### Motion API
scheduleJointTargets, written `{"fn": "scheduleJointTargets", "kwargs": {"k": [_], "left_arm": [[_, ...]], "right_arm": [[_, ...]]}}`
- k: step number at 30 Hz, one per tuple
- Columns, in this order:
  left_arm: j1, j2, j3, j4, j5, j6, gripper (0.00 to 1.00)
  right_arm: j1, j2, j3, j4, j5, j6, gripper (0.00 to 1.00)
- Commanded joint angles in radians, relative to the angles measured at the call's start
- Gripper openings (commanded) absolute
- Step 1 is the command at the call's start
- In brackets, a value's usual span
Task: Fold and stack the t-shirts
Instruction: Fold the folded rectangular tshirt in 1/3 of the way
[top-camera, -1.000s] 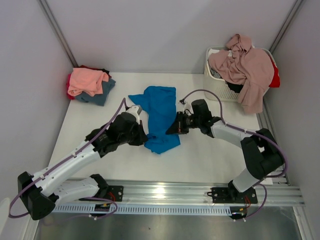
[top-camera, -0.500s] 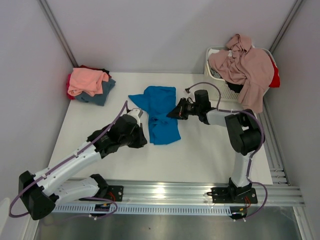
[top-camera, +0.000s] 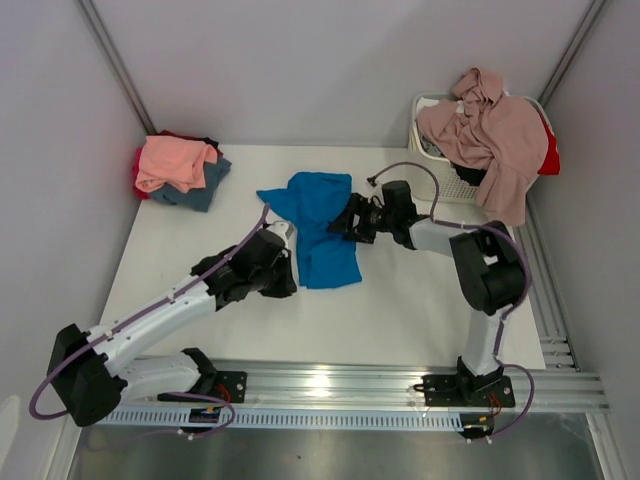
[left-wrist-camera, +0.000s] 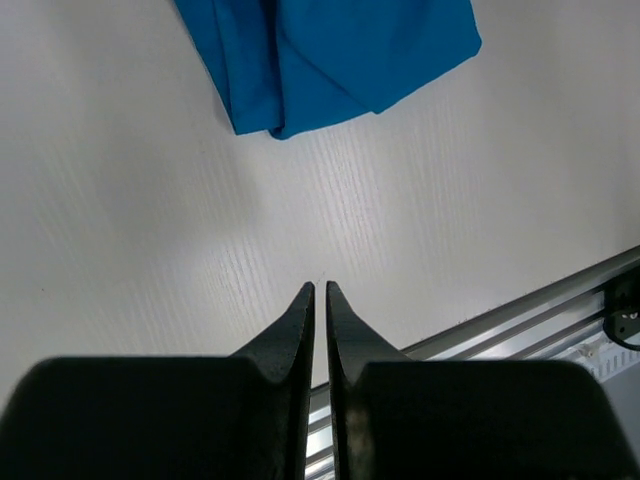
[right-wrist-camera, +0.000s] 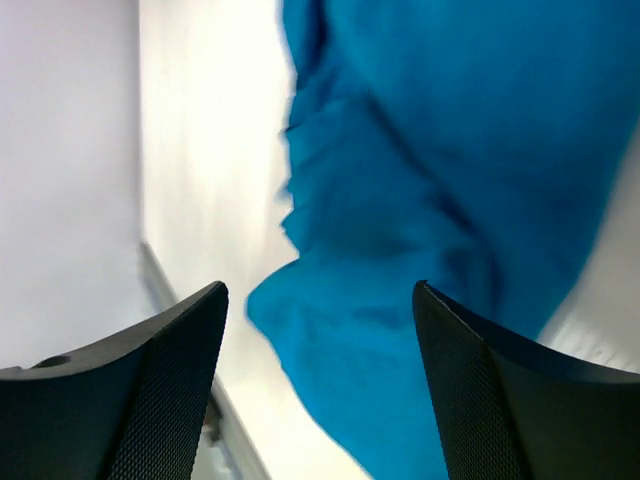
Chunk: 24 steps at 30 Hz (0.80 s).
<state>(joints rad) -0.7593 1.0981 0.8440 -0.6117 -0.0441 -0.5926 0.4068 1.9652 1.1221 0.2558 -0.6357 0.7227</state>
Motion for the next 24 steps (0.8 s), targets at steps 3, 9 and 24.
{"fn": "scheduleJointTargets", "kwargs": {"k": [3,9,24], "left_arm": [[0.015,0.055,0.018,0.043,0.021,0.017,0.10],[0.025,0.078,0.039,0.075,0.033,0.022,0.09],[0.107,-0.155,-0.059,0.179,-0.011,0.025,0.79]], "right_arm": [[0.121,-0.285,-0.053,-0.230,0.276,-0.290,0.80],[0.196,-0.420,-0.172,-0.323,0.402,-0.333,0.80],[0.164,-0.453,-0.358,-0.274,0.446,-0.301,0.82]]}}
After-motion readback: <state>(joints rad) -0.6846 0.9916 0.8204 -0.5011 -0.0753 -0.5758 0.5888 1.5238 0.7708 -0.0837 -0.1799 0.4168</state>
